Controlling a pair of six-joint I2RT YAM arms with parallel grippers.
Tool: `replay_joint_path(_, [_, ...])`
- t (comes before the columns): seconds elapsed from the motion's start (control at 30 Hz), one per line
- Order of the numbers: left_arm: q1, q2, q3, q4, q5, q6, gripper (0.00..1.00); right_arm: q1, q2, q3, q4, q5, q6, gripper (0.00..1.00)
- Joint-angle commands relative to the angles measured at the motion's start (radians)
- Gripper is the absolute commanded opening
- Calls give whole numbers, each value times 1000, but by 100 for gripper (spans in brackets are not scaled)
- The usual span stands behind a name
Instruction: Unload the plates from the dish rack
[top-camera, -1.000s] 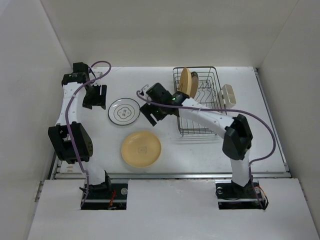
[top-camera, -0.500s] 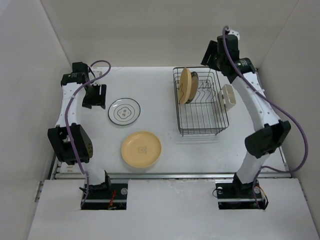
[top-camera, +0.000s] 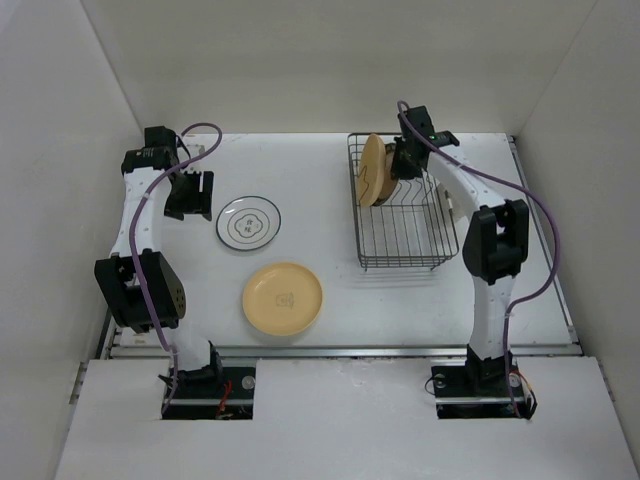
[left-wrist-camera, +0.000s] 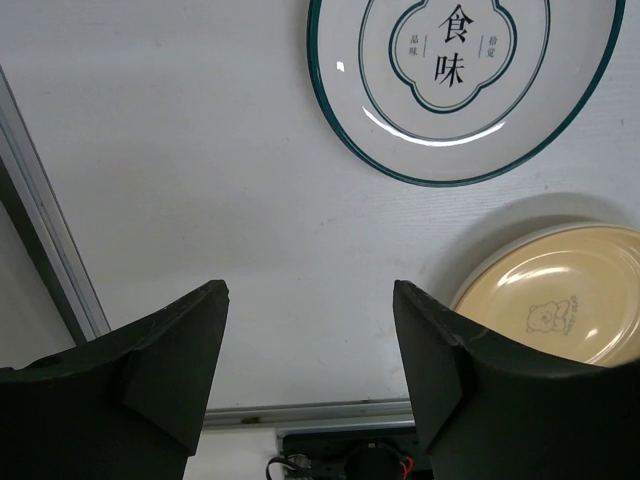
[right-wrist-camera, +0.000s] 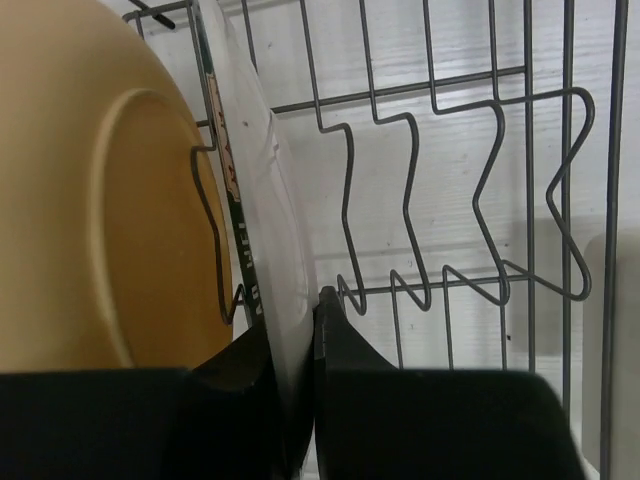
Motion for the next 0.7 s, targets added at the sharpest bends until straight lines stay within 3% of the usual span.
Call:
replay_joint_path(0.0, [-1, -50, -10, -17, 3, 8, 64, -9, -32, 31, 18, 2, 9, 0])
replay_joint_path(0.2, [-1, -50, -1, -17, 12, 8, 64, 36, -130, 88, -14, 177, -26, 0])
replay_joint_path(0.3, [-1, -50, -1, -17, 12, 8, 64, 89, -155, 154, -66, 393, -45, 0])
replay_joint_path(0.33, [-1, -50, 8, -17, 12, 8, 64, 117, -155, 178, -91, 540, -45, 0])
replay_joint_path(0.43, [-1, -50, 17, -17, 37, 8, 72, 157, -191, 179, -91, 776, -45, 0])
replay_joint_path(0.5, [-1, -50, 17, -17, 54, 19, 72, 166, -226, 179, -82, 953, -45, 0])
replay_joint_path(0.57, [-1, -73, 17, -17, 95, 30, 75, 175, -263, 179, -50, 1000, -45, 0])
replay_joint_path(0.67, [-1, -102, 17, -6, 211, 63, 76, 175, -383, 127, 111, 832, -121, 0])
